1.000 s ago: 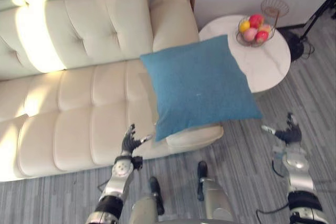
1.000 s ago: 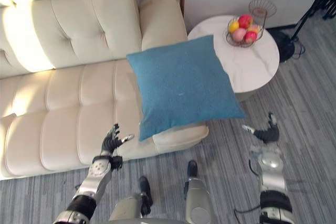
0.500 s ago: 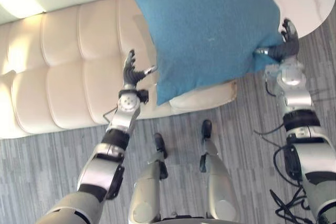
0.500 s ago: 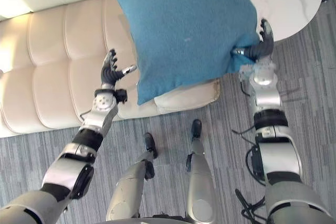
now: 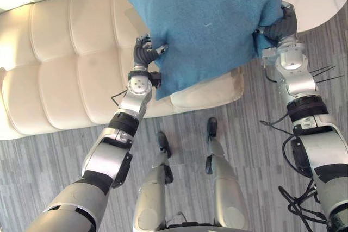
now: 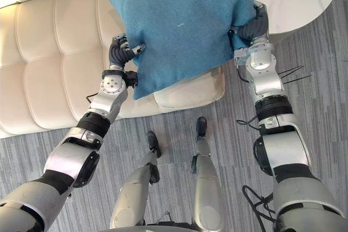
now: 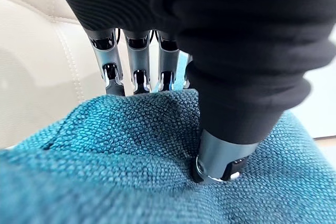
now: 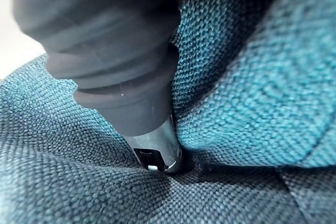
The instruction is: Pick up cushions and gather them together orderly.
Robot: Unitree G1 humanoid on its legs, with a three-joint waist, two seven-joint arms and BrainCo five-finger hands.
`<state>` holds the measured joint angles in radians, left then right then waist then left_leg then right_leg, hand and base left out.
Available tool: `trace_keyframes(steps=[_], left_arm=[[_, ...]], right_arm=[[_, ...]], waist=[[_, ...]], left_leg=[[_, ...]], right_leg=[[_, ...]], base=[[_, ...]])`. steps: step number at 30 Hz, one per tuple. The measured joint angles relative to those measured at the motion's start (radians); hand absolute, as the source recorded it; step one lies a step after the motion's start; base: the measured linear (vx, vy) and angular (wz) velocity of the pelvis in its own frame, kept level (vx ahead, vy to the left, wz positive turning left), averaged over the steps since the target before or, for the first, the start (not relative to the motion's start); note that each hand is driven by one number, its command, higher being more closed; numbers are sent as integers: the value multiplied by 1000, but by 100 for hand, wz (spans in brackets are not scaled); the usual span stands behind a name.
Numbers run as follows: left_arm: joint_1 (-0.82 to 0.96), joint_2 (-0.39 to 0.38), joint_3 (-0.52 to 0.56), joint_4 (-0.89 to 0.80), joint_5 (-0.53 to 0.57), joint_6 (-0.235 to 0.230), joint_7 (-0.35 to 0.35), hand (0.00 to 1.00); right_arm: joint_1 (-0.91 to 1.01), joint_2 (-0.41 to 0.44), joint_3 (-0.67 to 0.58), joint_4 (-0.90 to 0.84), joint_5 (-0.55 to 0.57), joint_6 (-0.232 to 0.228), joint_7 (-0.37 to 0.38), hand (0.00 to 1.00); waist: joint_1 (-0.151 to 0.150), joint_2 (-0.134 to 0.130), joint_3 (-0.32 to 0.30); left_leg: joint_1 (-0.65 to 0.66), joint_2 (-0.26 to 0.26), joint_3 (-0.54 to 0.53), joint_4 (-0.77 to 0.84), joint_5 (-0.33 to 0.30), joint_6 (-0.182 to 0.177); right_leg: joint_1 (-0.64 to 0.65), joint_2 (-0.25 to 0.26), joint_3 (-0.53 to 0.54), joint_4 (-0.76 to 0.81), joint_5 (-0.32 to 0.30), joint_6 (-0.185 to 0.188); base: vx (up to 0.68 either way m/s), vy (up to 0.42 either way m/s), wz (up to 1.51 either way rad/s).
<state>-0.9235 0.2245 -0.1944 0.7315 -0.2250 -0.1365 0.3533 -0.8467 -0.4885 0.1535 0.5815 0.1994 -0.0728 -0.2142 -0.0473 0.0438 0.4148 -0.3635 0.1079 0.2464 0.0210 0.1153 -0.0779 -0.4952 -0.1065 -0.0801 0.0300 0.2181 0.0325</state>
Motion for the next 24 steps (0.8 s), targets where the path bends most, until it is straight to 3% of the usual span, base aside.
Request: trace_keyframes(steps=[5, 10, 15, 19, 24], left_arm=[[163, 12, 4, -204, 1, -1, 22, 100], [468, -30, 4, -448, 4, -1, 23, 100], [802, -89, 3, -639, 4, 0, 9, 100], [1013, -115, 7, -780, 4, -4, -32, 100], [1093, -144, 8, -811, 2, -17, -63, 100]], right_arm=[[236, 119, -46, -173, 27, -18, 0, 100], [529, 249, -88, -413, 21, -29, 0, 100], [783, 327, -88, -578, -5, -35, 26, 100], [917, 361, -87, -652, -4, -43, 94, 100], [952, 365, -87, -652, -7, -60, 111, 100]], waist=[[-2, 0, 0], [-16, 0, -9], [-15, 3, -111], [12, 9, -207], [34, 18, -254]], left_leg=[[49, -1, -2, -16, -3, -3], [141, -1, -21, -11, -36, -5], [208, -1, -38, -22, -59, -10], [264, 0, -67, -39, -68, -16], [287, -5, -94, -42, -70, -16]], right_leg=[[45, 2, -2, -2, -17, 10], [159, 2, -23, -20, -42, 15], [233, -2, -51, -11, -86, 25], [279, -6, -81, 27, -134, 30], [303, -21, -109, 81, -174, 34]], base=[[24, -8, 1], [93, 11, 9], [113, 27, 15], [72, 11, 19], [9, 9, 20]])
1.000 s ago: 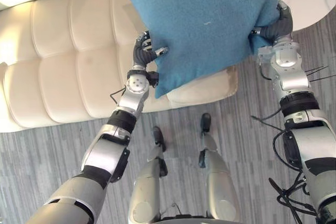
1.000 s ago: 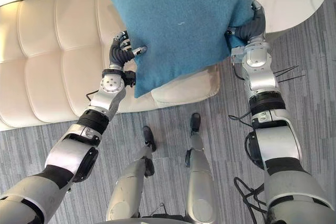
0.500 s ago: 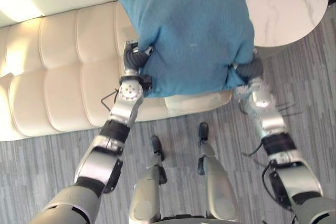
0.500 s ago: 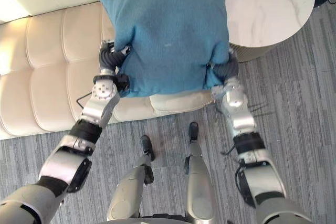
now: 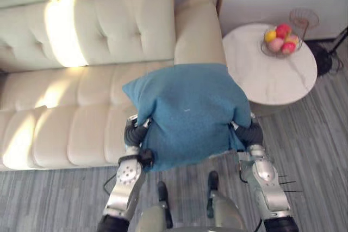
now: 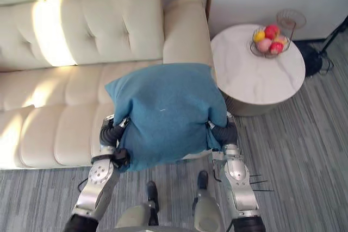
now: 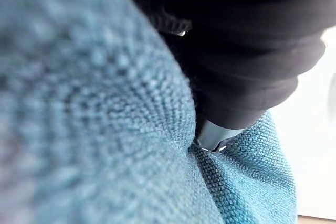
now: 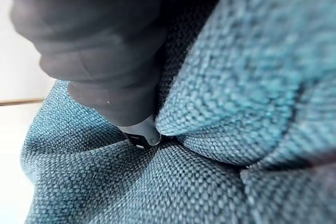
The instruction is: Pick up cushions and gather them together orderly.
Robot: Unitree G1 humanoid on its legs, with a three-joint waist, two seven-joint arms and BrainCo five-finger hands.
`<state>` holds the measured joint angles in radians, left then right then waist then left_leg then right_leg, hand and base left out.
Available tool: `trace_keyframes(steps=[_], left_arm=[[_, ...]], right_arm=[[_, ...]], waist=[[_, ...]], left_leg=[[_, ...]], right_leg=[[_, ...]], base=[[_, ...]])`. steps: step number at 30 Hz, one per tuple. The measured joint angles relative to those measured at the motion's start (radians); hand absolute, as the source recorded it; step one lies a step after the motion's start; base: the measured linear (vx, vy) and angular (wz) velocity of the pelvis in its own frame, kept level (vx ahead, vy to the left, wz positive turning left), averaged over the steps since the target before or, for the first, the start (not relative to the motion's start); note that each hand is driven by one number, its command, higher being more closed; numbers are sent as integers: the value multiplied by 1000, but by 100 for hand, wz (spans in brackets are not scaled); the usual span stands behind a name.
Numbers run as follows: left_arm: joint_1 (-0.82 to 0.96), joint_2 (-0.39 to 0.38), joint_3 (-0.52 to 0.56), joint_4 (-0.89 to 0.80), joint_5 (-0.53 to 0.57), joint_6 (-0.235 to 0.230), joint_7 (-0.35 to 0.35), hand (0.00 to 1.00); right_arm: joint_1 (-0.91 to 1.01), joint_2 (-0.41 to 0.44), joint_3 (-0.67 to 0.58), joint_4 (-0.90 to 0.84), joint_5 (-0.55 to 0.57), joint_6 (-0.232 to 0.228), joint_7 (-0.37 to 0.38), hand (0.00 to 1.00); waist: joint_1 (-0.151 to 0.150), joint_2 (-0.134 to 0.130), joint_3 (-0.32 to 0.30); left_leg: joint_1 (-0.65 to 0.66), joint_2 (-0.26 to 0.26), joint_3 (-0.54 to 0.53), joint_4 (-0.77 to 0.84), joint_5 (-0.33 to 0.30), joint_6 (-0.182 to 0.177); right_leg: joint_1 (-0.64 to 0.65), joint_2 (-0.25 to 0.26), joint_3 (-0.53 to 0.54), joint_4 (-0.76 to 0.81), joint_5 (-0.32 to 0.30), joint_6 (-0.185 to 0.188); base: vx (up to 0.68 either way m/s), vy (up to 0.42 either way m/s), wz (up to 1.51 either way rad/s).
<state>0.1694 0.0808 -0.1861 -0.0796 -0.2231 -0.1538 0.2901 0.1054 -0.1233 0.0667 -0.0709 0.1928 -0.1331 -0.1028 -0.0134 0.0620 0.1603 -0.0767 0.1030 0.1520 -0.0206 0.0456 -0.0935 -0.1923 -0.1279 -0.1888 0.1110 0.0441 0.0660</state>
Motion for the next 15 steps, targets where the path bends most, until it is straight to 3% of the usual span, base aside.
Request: trace_keyframes(steps=[8, 12, 14, 15], left_arm=[[23, 0, -1, 0, 0, -1, -5, 100], [-10, 1, 2, 1, 0, -4, -5, 100], [-37, -1, 2, 24, 1, -1, -5, 100], [-47, 2, 4, 30, 2, -3, -6, 100]], right_arm=[[10, -2, 0, 0, -43, 0, -1, 100], [-34, -5, 0, 1, -47, 0, -10, 100], [-36, -12, -8, 15, -47, 2, -17, 100], [-37, -14, -14, 13, -50, 2, -18, 100]], waist=[[11, 8, -32], [26, -2, -39], [25, -4, -37], [24, -1, -32]], left_leg=[[-4, 1, -42, 3, 1, 0], [-147, -1, -26, 151, -38, 16], [-177, -5, -20, 222, -44, 25], [-177, 8, -25, 234, -53, 43]], right_leg=[[11, -9, -42, 29, -26, -1], [-114, -30, -5, 94, -11, -6], [-123, -28, 59, 132, -5, 31], [-118, -23, 113, 191, -50, 69]], base=[[-10, -4, 17], [-37, 27, -14], [-35, 88, 9], [-59, -11, 61]])
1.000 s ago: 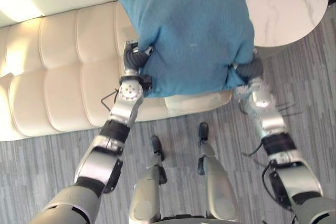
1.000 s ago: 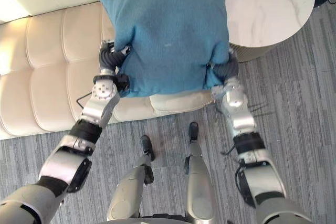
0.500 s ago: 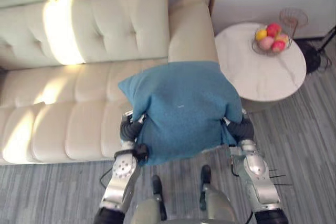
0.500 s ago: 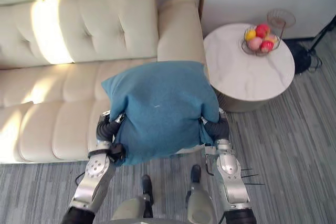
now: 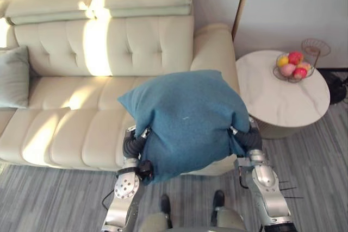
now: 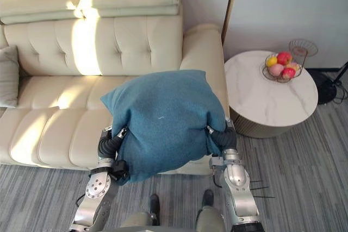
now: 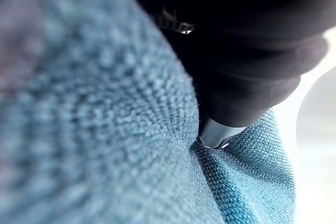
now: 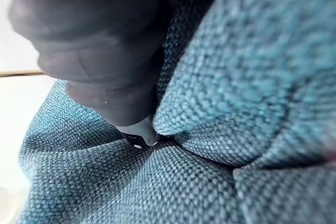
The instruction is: Pick up cushions and gather them together orderly.
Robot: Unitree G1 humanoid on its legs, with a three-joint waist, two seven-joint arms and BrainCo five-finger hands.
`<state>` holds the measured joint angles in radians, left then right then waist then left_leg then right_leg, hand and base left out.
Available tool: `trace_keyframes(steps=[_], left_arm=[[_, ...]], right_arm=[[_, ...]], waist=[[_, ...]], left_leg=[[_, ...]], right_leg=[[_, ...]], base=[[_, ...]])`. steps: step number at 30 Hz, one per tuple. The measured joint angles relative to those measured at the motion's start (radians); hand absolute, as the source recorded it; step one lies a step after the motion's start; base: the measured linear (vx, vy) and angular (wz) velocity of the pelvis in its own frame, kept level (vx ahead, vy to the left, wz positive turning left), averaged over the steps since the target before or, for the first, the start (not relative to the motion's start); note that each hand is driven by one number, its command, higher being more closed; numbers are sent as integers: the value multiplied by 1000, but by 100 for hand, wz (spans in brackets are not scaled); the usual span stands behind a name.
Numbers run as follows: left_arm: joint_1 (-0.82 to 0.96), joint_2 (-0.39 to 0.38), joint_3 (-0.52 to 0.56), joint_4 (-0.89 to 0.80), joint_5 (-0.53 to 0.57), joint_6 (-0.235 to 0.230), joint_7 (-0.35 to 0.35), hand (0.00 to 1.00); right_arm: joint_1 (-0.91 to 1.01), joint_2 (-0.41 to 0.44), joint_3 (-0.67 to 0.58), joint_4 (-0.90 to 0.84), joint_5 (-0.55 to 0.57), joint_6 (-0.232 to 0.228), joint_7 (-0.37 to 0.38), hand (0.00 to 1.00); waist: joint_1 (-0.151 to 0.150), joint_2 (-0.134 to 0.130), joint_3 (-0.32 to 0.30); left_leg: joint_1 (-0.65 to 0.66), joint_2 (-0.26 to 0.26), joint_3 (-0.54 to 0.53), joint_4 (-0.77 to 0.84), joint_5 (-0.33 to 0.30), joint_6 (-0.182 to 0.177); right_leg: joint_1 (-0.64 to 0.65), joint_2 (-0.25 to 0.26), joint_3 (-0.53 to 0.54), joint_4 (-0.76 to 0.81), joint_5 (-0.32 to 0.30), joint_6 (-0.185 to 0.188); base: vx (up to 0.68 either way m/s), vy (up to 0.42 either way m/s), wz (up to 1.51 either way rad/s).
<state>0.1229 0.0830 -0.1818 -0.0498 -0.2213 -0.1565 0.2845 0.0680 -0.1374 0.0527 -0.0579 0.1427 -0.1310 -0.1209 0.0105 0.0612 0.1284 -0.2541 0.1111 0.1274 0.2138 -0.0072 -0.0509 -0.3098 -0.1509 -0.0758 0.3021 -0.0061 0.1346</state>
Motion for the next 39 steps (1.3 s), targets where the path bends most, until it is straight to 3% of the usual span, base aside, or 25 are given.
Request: trace_keyframes(steps=[1, 2, 3, 5, 6, 7, 9, 10, 11, 12, 13, 15, 16, 17, 19, 21, 22, 25, 28, 33, 36, 38, 39], left_arm=[[-22, 4, -2, 16, 1, 0, -1, 100], [-30, 1, -2, 22, 1, 0, -1, 100], [-30, 2, -1, 22, 1, -2, 0, 100], [-35, 2, -1, 20, 1, -6, 0, 100], [-38, 1, 2, 17, 1, -8, 2, 100], [-40, -14, 0, 18, 1, -6, 5, 100], [-33, -14, 0, 14, 1, -2, 10, 100], [-30, -15, 0, 10, 1, 1, 10, 100], [-37, -23, -7, 11, 0, 11, 10, 100], [-44, -26, -16, 10, 0, 17, 9, 100], [-57, -30, -30, 9, 1, 18, 7, 100], [-62, -37, -59, 9, 1, 17, 6, 100], [-65, -42, -69, 9, 1, 16, 0, 100], [-67, -42, -73, 9, 1, 15, -1, 100], [-103, -42, -101, 17, 0, 15, -12, 100], [-128, -42, -116, 40, -1, 15, -21, 100], [-144, -34, -123, 66, -1, 15, -23, 100], [-140, -23, -124, 95, -1, 16, -23, 100], [-136, -18, -123, 95, -1, 17, -25, 100], [-89, -16, -117, 94, 0, 17, -46, 100], [-50, -16, -117, 85, 0, 24, -71, 100], [-29, -5, -117, 55, 12, 37, -84, 100], [-24, 2, -115, 40, 22, 39, -88, 100]], right_arm=[[3, 6, -3, -2, -13, -2, -10, 100], [5, 12, -3, -2, -23, -3, -12, 100], [-3, 12, -3, -3, -33, -13, -12, 100], [-34, -1, -3, -6, -35, -20, -12, 100], [-56, -5, -3, -7, -35, -20, -12, 100], [-74, -19, -3, -6, -34, -20, -13, 100], [-66, -28, -1, -5, -34, -17, -17, 100], [-65, -32, -1, -5, -34, -17, -20, 100], [-64, -31, -13, -4, -34, -16, -33, 100], [-61, -27, -26, -4, -34, -16, -36, 100], [-61, -27, -48, -2, -34, -15, -45, 100], [-53, -26, -69, -7, -34, -14, -53, 100], [-35, -26, -82, -8, -34, -15, -53, 100], [-31, -25, -86, -8, -34, -15, -53, 100], [-17, -21, -123, -6, -34, -14, -55, 100], [-18, -18, -146, -6, -36, -14, -56, 100], [-16, 2, -162, -2, -36, -14, -56, 100], [-15, 14, -163, 5, -46, -12, -55, 100], [-15, 27, -161, 29, -44, -9, -51, 100], [-15, 30, -152, 41, -43, -2, -48, 100], [29, 30, -152, 52, -42, 3, -32, 100], [69, 36, -152, 54, -41, 3, -25, 100], [72, 36, -152, 75, -40, 3, -11, 100]], waist=[[-29, -10, 5], [-41, -30, 5], [-34, -46, 2], [-16, -39, 4], [11, -33, 5], [13, 8, 23], [7, 16, 24], [6, 20, 25], [-2, 28, 32], [-11, 22, 36], [-24, 4, 49], [-46, -7, 55], [-56, -5, 54], [-56, -3, 53], [-71, 12, 43], [-92, 23, 36], [-86, 6, 36], [-70, 5, 32], [-52, 5, 32], [-50, 5, 32], [-63, -2, 34], [-91, -18, 35], [-99, -25, 40]], left_leg=[[8, -16, -46, 19, -14, 13], [-1, -35, -76, 40, -13, 13], [-29, -47, -101, 71, -13, 13], [-92, -45, -129, 96, 4, -9], [-125, -33, -133, 68, 26, -16], [-150, -3, -166, 30, 72, -23], [-156, 13, -210, -55, 159, -29], [-152, 23, -219, -94, 183, -10], [-149, 49, -170, -176, 129, 88], [-159, 51, -138, -174, 58, 126], [-178, 42, -87, -105, 43, 101], [-174, 34, 20, 159, 37, 95], [-106, 53, 89, 278, -34, 41], [-91, 58, 100, 290, -56, 35], [32, 67, 161, 257, -175, -6], [99, 63, 201, 104, -197, -31], [104, 55, 207, 58, -181, -32], [57, 53, 204, 115, -192, -13], [36, 54, 207, 162, -216, 6], [16, 62, 207, 247, -283, 20], [31, 20, 174, 283, -341, 48], [46, -36, 123, 284, -357, 74], [63, -59, 93, 279, -366, 102]], right_leg=[[-10, -8, 83, 248, -143, -32], [3, -5, 134, 357, -188, -9], [22, 5, 178, 396, -235, 3], [30, 30, 187, 320, -285, -11], [43, 36, 168, 220, -335, -31], [24, 70, 135, 208, -309, -46], [-27, 98, 101, 257, -294, -75], [-38, 109, 86, 265, -291, -85], [-41, 111, 25, 231, -259, -125], [-39, 91, -3, 209, -244, -133], [-34, 63, -30, 192, -225, -143], [-16, 19, -83, 149, -182, -159], [-4, 13, -113, 122, -159, -165], [-2, 14, -118, 118, -155, -168], [-3, 12, -169, 77, -129, -176], [-4, 17, -212, 34, -92, -165], [-7, 10, -216, 3, -69, -149], [1, 13, -213, -59, 9, -133], [12, 15, -204, -94, 45, -122], [16, 11, -186, -91, 39, -100], [3, -43, -183, 57, -66, -72], [-17, -89, -147, 180, -110, -89], [-91, -116, -110, 343, -91, -148]], base=[[-68, -33, 98], [-109, -129, 121], [-180, -182, 84], [-249, -186, 37], [-291, -166, 20], [-306, -155, 23], [-269, -179, 50], [-337, -288, 79], [-283, -218, 84], [-343, -226, 109], [-270, -152, 104], [-284, -203, 101], [-163, -125, 66], [-186, -65, 65], [-196, 0, 66], [-175, 65, 69], [-166, 79, 49], [-140, 101, 4], [-107, 109, -7], [-58, 113, -13], [18, 131, 27], [135, 76, 78], [244, 95, 76]])
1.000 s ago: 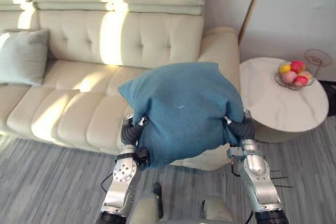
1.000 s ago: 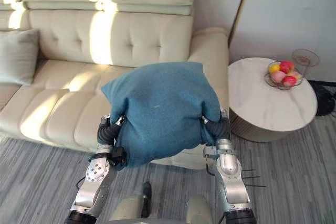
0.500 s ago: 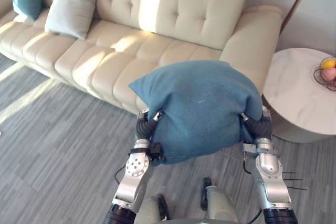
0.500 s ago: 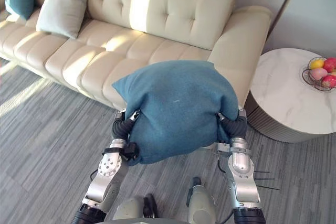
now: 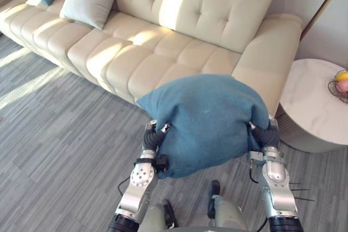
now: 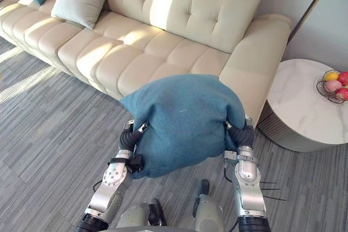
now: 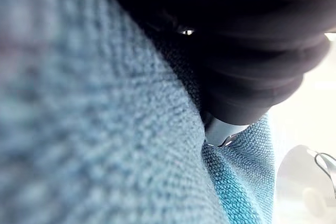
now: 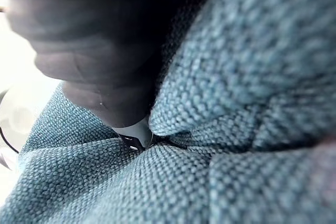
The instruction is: Pick up cushions and gather them together orderly.
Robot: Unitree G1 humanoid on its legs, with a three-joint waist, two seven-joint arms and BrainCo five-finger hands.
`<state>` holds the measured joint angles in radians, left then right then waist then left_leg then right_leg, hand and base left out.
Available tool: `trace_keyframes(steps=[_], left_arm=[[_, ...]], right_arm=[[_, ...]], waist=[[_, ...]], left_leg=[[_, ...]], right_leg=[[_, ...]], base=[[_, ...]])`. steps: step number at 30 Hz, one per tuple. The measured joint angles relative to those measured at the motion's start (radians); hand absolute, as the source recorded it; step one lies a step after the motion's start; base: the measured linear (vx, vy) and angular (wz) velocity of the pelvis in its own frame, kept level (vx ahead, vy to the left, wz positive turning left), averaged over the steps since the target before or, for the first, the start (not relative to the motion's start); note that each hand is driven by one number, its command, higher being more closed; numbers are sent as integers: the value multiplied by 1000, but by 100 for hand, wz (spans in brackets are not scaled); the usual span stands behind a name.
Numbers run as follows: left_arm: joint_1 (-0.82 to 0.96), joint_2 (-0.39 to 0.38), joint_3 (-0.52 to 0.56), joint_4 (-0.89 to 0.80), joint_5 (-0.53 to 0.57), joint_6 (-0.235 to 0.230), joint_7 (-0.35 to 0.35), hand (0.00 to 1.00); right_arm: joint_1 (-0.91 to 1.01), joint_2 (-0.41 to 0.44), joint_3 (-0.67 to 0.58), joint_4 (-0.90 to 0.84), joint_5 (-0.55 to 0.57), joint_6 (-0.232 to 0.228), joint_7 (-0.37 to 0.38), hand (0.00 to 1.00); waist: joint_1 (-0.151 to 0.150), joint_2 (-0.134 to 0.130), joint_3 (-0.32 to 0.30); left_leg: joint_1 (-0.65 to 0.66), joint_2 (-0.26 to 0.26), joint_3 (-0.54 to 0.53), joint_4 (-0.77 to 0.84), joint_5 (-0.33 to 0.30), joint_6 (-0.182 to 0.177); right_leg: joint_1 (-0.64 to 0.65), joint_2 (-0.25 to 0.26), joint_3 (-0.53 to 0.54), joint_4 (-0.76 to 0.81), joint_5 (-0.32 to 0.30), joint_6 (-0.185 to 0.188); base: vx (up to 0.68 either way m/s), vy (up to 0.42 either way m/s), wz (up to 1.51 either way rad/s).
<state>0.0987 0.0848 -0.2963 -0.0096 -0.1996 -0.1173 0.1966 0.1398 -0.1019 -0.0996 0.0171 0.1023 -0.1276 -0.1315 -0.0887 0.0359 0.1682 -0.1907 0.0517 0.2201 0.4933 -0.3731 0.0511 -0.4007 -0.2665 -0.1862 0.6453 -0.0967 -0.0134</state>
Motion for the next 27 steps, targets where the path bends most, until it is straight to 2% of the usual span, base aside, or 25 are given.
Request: trace_keyframes(steps=[1, 2, 4, 5, 6, 8, 9, 10, 11, 12, 13, 14, 15, 17, 18, 19, 21, 22, 23, 24, 25, 26, 27], left_arm=[[0, 3, 4, -1, 6, 3, 0, 100], [-2, 12, 9, -2, 15, 3, 0, 100], [-11, 16, 14, -1, 15, 4, 0, 100], [-19, 17, 12, 1, 16, 6, -2, 100], [-31, 17, 5, 8, 17, 7, -3, 100], [-44, 17, -7, 18, 20, 11, -8, 100], [-45, 10, -9, 22, 31, 12, -18, 100], [-44, -7, -10, 33, 37, 13, -21, 100], [-47, -25, -9, 33, 38, 15, -21, 100], [-60, -31, -8, 30, 38, 14, -21, 100], [-66, -38, -2, 30, 37, 15, -21, 100], [-68, -40, -3, 30, 36, 16, -21, 100], [-66, -44, -5, 30, 36, 16, -23, 100], [-66, -48, -8, 13, 35, 16, -24, 100], [-67, -51, -7, -21, 35, 13, -24, 100], [-68, -55, -6, -54, 35, 1, -24, 100], [-68, -64, -6, -63, 36, -2, -23, 100], [-67, -67, -5, -63, 36, -2, -23, 100], [-64, -69, -5, -63, 36, -1, -22, 100], [-51, -69, -2, -65, 37, -1, -20, 100], [-43, -69, -1, -65, 37, -1, -20, 100], [-25, -70, -1, -71, 37, -2, -19, 100], [-19, -70, -1, -71, 37, -2, -17, 100]], right_arm=[[4, 2, 0, 20, 1, 6, 6, 100], [12, 18, 0, 29, 2, 13, 13, 100], [17, 26, -3, 30, 6, 16, 19, 100], [21, 24, -14, 30, 7, 17, 25, 100], [29, 19, -29, 29, 7, 17, 28, 100], [48, 20, -39, 24, 6, 17, 27, 100], [80, 14, -40, -6, 5, 18, 26, 100], [95, 5, -41, -23, 5, 20, 26, 100], [100, -4, -43, -45, 5, 28, 25, 100], [111, -5, -44, -87, 3, 41, 23, 100], [131, -3, -46, -152, -4, 49, 16, 100], [139, -4, -48, -185, -8, 50, 11, 100], [153, -11, -53, -240, -18, 50, -2, 100], [168, -10, -53, -292, -25, 47, -19, 100], [168, -7, -53, -320, -25, 46, -27, 100], [156, -1, -53, -340, -27, 44, -40, 100], [149, 8, -53, -344, -30, 43, -44, 100], [148, 10, -53, -344, -31, 43, -45, 100], [144, 12, -53, -343, -34, 43, -46, 100], [137, 12, -48, -342, -35, 44, -46, 100], [134, 13, -46, -339, -35, 44, -46, 100], [131, 13, -43, -335, -35, 44, -46, 100], [131, 13, -42, -333, -35, 44, -46, 100]], waist=[[-1, 5, 2], [-3, 5, 2], [-11, 5, 5], [-12, 3, 13], [-19, 6, 21], [-37, -4, 22], [-49, -9, 24], [-57, 24, 22], [-60, 58, 17], [-57, 61, 16], [-50, 61, 16], [-42, 60, 17], [-24, 58, 18], [-9, 51, 17], [-7, 48, 15], [-1, 47, 15], [8, 41, 15], [19, 28, 20], [45, 24, 22], [64, 21, 22], [69, 21, 22], [78, 25, 20], [80, 36, 13]], left_leg=[[10, 1, -19, 0, -2, 4], [20, 8, -45, 0, -14, 4], [27, 9, -81, -3, -31, -4], [54, 9, -96, -25, -39, -12], [92, 4, -126, -50, -51, -25], [155, -11, -172, -77, -71, -59], [209, -12, -205, -82, -109, -90], [234, 19, -225, -77, -122, -109], [229, 55, -225, -21, -106, -145], [179, 97, -200, 115, -48, -220], [104, 142, -164, 296, 62, -226], [74, 173, -135, 376, 112, -216], [38, 230, -60, 498, 118, -204], [10, 267, 24, 556, 94, -163], [-19, 270, 65, 539, 69, -124], [-72, 276, 111, 484, 39, -83], [-101, 273, 128, 378, 23, -58], [-106, 266, 119, 328, 23, -58], [-120, 240, 62, 230, 27, -65], [-136, 215, -16, 143, 41, -90], [-142, 204, -58, 102, 52, -109], [-141, 186, -140, 6, 80, -151], [-130, 186, -168, -40, 115, -181]], right_leg=[[-39, 13, 19, 43, -28, -8], [-59, 51, 32, 11, -48, 21], [-90, 95, 49, -77, -46, 41], [-109, 130, 65, -196, -11, 74], [-113, 147, 70, -333, 70, 99], [-108, 147, 84, -459, 146, 110], [-114, 146, 114, -418, 220, 63], [-125, 157, 105, -329, 246, 46], [-138, 172, 68, -253, 193, 18], [-141, 186, 45, -180, 140, -19], [-124, 203, 29, -151, 103, -47], [-104, 214, 31, -154, 84, -55], [-43, 240, 41, -178, 56, -62], [41, 257, 54, -218, 22, -73], [69, 261, 68, -236, -1, -81], [91, 269, 97, -254, -11, -73], [115, 272, 131, -268, -18, -62], [122, 273, 151, -267, -22, -56], [132, 279, 206, -267, -29, -47], [137, 287, 260, -264, -37, -33], [138, 290, 285, -260, -41, -26], [131, 305, 353, -240, -58, 3], [123, 319, 394, -221, -71, 24]], base=[[301, 43, 54], [260, -7, 46], [293, -75, 53], [386, -121, 75], [464, -164, 77], [506, -242, 92], [628, -328, 97], [551, -258, 73], [574, -236, 40], [593, -247, 17], [571, -265, 1], [547, -253, -27], [484, -206, -33], [426, -139, -32], [349, -26, -38], [324, 5, -34], [205, 69, -41], [203, 138, -86], [183, 208, -126], [175, 245, -135], [194, 387, -157], [151, 371, -146], [142, 398, -152]])
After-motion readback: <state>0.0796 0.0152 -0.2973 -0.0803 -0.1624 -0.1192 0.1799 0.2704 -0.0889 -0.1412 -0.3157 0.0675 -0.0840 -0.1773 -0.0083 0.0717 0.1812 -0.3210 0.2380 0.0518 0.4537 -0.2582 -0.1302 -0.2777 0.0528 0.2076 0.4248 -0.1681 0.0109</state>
